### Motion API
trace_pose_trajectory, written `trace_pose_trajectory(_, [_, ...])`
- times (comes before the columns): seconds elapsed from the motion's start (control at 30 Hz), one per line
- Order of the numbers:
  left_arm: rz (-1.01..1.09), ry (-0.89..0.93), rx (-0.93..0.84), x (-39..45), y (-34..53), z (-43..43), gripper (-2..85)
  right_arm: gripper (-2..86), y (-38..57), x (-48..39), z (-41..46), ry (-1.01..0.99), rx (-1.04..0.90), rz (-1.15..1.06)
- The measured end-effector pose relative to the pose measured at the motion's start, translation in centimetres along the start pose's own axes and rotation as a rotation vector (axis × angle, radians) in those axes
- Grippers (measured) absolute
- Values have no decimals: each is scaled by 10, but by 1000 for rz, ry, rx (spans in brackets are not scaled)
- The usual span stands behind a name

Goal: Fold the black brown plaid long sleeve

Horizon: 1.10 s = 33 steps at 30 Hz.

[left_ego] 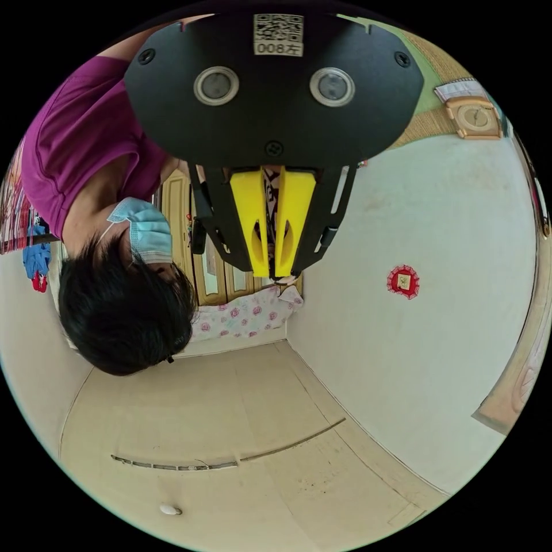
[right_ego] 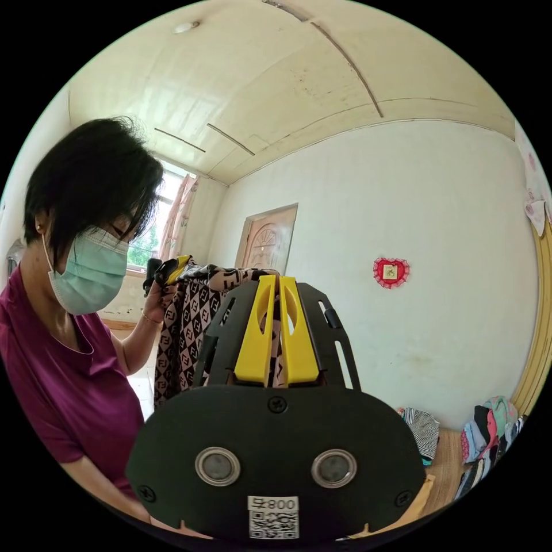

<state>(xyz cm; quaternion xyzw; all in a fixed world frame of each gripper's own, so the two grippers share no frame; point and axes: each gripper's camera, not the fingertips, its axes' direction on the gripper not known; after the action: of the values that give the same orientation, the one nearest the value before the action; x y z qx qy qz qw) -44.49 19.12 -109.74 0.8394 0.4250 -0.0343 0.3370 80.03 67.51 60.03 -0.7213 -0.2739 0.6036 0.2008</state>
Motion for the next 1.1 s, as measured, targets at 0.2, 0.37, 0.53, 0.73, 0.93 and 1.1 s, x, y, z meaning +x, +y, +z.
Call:
trace_pose_trajectory(0.2, [18, -51, -9, -30, -1, 1, 19, 2, -14, -11, 63, 16, -14, -16])
trace_pose_trajectory(0.37, [-38, -133, -52, -95, 9, 16, 21, 4, -16, 28, 181, -4, -105, 60])
trace_pose_trajectory(0.53, [-159, -386, -237, -226, 52, 64, 30, 14, 11, 99, 353, 18, -319, 184])
trace_pose_trajectory(0.73, [-578, -544, -589, -430, 218, 107, 62, 54, 168, 198, 589, 91, -736, 463])
trace_pose_trajectory(0.93, [-993, -485, -801, -480, 437, 39, 100, 59, 392, 173, 665, -32, -1028, 707])
trace_pose_trajectory(1.1, [-1177, -508, -902, -441, 533, -27, 121, 73, 517, 104, 674, -112, -1184, 871])
